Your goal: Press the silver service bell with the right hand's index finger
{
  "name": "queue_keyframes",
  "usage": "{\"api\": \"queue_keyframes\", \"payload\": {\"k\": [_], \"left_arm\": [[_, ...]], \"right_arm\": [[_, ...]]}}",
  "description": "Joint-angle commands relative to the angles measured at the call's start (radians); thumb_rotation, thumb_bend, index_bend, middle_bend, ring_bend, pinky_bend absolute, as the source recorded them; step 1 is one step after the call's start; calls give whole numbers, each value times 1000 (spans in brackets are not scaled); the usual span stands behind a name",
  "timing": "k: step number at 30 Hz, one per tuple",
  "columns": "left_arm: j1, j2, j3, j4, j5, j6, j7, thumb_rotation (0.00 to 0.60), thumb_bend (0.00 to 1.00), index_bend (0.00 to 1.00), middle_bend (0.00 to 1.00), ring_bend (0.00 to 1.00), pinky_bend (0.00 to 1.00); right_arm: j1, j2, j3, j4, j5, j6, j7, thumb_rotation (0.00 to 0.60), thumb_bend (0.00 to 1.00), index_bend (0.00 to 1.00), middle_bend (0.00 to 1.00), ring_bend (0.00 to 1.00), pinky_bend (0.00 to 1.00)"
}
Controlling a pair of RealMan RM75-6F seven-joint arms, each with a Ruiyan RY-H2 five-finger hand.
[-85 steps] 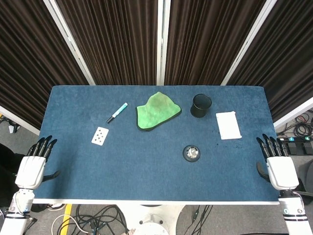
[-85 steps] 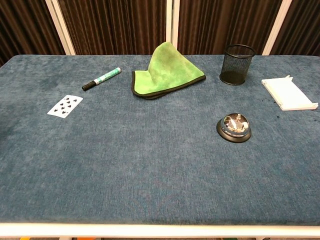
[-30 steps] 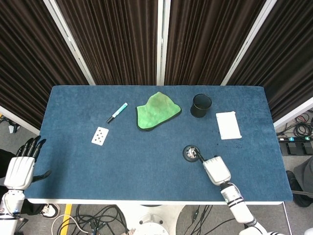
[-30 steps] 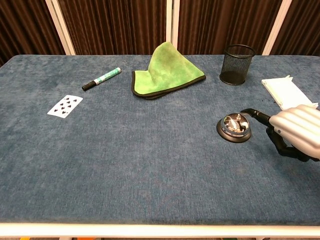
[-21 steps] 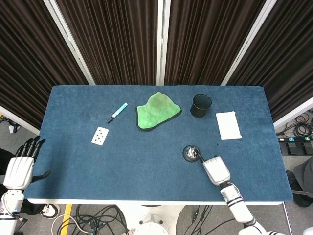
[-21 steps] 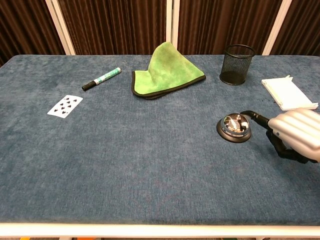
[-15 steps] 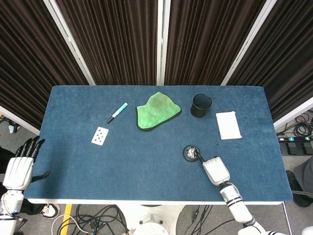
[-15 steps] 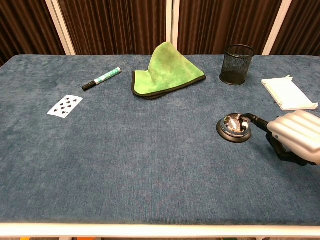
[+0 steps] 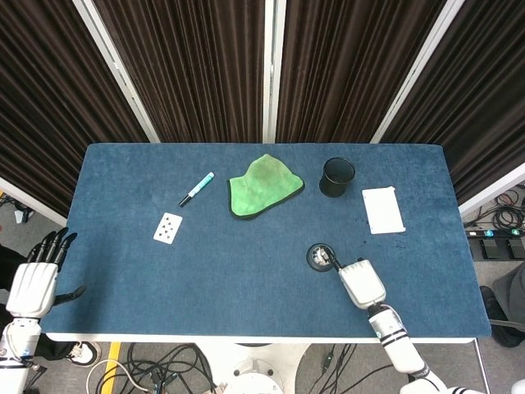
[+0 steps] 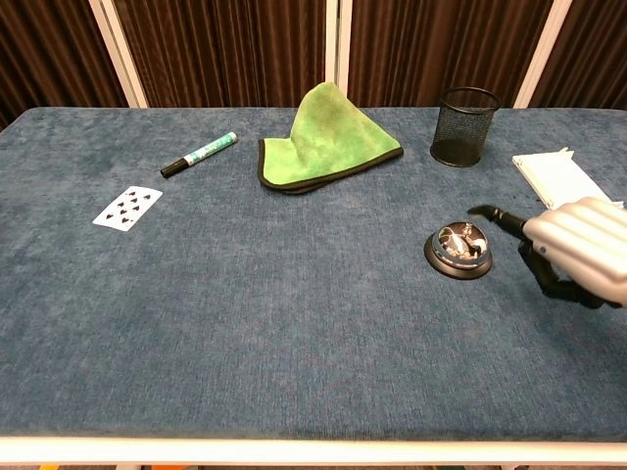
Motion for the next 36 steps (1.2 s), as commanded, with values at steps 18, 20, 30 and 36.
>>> {"api": "queue_keyframes", "payload": {"k": [18,20,30,36], "left_arm": [[1,-1,1,-18,10,7,14,600,26,90,11,0,166],[3,-1,2,-25,11,10,21,600,27,90,11,0,166],[-3,5,3,-58,17,6,54,600,27,90,11,0,166],[1,4,4,-59,16,12,60,600,27,90,11,0,166]], "right_arm": [[-52,142,21,-122,-112,236,114,600,1000,0,869,757,629],[-73,188,34,-145,-126,295,152,600,1000,0,869,757,629],[-189,417,50,-193,-116,455,339,600,822,0,583,453,446],[-210,410,74,-134,-82,472,449,600,106,0,0,0,0]]}}
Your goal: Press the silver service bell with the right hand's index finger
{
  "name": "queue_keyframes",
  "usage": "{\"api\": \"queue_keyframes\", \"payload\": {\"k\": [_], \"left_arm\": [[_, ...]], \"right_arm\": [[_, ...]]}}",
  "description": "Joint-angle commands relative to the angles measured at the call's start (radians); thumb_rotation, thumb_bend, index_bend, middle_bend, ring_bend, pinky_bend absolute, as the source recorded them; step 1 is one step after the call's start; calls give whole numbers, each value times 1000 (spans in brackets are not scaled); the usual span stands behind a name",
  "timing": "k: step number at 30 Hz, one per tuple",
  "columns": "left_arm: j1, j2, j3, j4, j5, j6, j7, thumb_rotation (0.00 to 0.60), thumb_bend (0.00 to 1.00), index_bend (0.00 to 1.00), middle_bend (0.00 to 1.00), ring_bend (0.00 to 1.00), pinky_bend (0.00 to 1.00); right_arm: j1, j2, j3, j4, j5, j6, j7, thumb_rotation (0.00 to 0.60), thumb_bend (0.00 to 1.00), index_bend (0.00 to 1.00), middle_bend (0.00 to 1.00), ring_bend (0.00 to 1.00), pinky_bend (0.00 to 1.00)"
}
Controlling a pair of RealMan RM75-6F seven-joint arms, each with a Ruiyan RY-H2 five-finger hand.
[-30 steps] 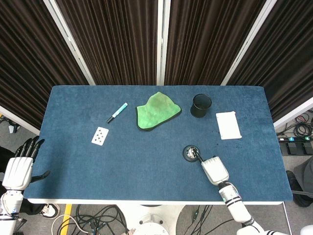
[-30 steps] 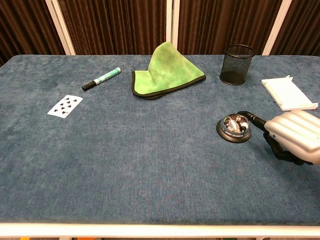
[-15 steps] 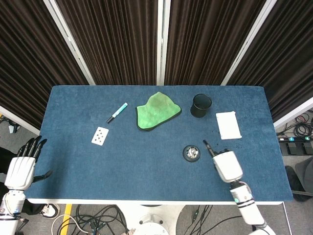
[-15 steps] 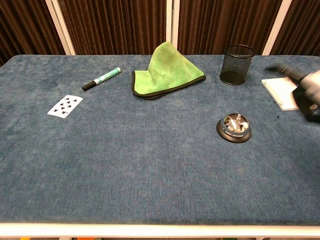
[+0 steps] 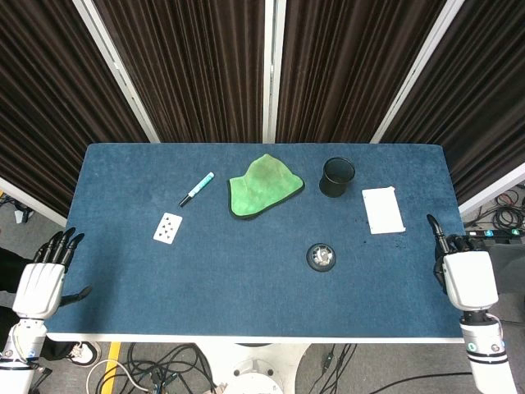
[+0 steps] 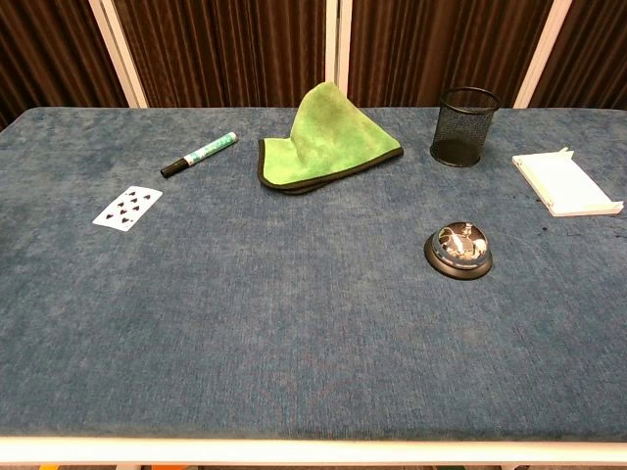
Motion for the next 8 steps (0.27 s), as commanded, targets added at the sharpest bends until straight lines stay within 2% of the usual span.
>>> {"api": "queue_keyframes", "payload": {"k": [1,8], "left_arm": [[2,-2,0,1,-3,2,2,600,27,90,11,0,166],[3,-12,0,11,1,6,-3,600,27,90,11,0,166]], "right_arm": [[-38,-5,17,71,4,54,117,600,82,0,0,0,0],[-36,23,5,28,46,-27,57,600,72,0,0,0,0]]}}
